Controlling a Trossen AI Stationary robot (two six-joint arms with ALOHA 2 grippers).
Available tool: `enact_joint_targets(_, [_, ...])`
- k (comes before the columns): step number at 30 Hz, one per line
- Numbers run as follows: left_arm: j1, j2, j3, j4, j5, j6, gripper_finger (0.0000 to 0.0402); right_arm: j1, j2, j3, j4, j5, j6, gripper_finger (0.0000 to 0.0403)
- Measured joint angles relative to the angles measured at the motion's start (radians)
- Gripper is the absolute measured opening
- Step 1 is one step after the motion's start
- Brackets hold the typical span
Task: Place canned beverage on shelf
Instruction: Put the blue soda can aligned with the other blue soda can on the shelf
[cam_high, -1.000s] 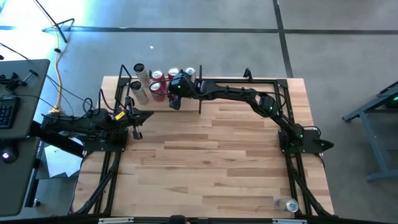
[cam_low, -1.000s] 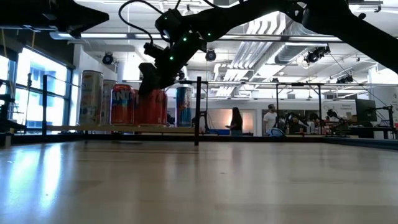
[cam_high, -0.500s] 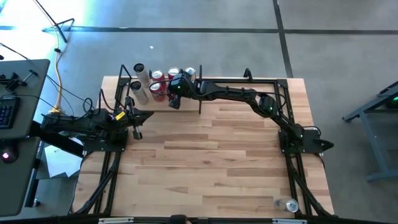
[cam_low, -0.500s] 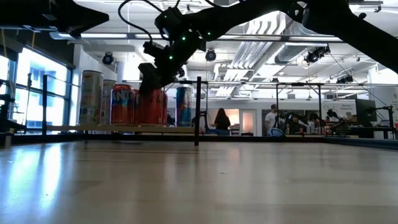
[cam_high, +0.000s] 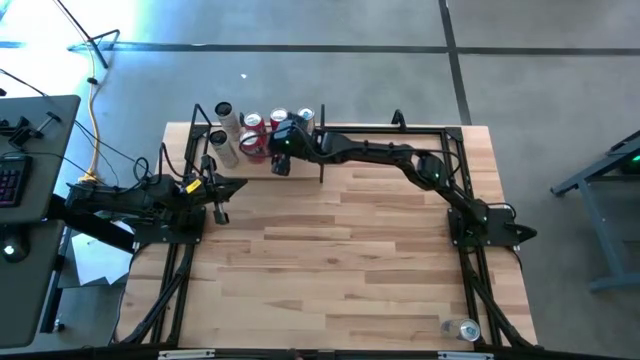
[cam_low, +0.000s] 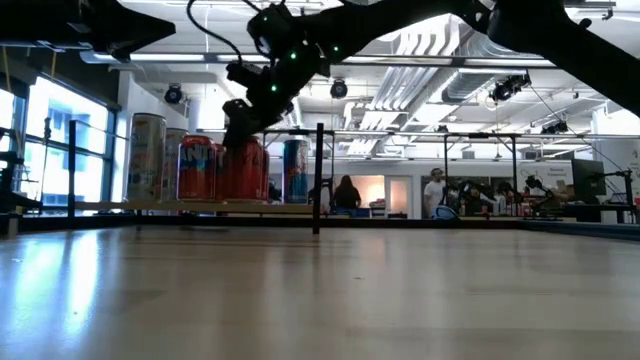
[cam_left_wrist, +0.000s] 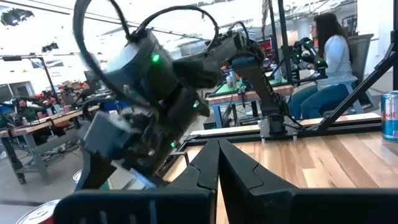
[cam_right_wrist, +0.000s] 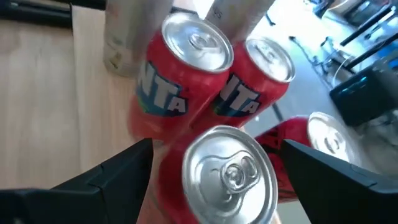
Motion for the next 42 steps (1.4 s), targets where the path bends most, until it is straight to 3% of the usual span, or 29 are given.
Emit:
enact_joint_targets(7, [0.0, 0.0, 0.0, -0.001, -0.001, 0.0, 0.0, 0.035, -0.048, 0.002, -0.034, 0.054, -0.033, 0.0336])
enact_joint_targets(13, [0.0, 0.0, 0.0, -0.022, -0.002, 0.001, 0.0, 0.078, -0.079, 0.06, -0.253, 0.115, 0.032, 0.0302])
enact_joint_targets(16, [0.0, 0.0, -0.001, -0.031, -0.002, 0.005, 0.0, 0.125, -0.105, 0.084, -0.368, 0.139, 0.102, 0.0247])
enact_joint_targets(23, [0.0, 0.0, -0.001, -0.038, -0.001, 0.033, 0.0, 0.298, -0.169, 0.082, -0.647, 0.23, 0.251, 0.0032])
enact_joint_targets(24, [0.0, 0.0, -0.001, -0.039, -0.001, 0.032, 0.0, 0.323, -0.171, 0.082, -0.675, 0.231, 0.279, 0.0017])
enact_joint_targets(29, [0.0, 0.0, -0.001, -0.063, -0.001, 0.028, 0.0, 0.429, -0.176, 0.058, -0.912, 0.251, 0.518, 0.0026])
enact_joint_targets(33, [0.0, 0.0, -0.001, -0.06, -0.002, 0.028, 0.0, 0.521, -0.177, -0.017, -1.094, 0.248, 0.767, 0.0004])
enact_joint_targets(37, [0.0, 0.0, -0.001, -0.061, -0.001, 0.027, 0.0, 0.634, -0.177, -0.076, -1.198, 0.097, 1.013, 0.0004])
enact_joint_targets(42, [0.0, 0.0, -0.001, -0.074, -0.001, 0.026, 0.0, 0.794, -0.214, -0.115, -1.195, -0.071, 1.247, 0.0001])
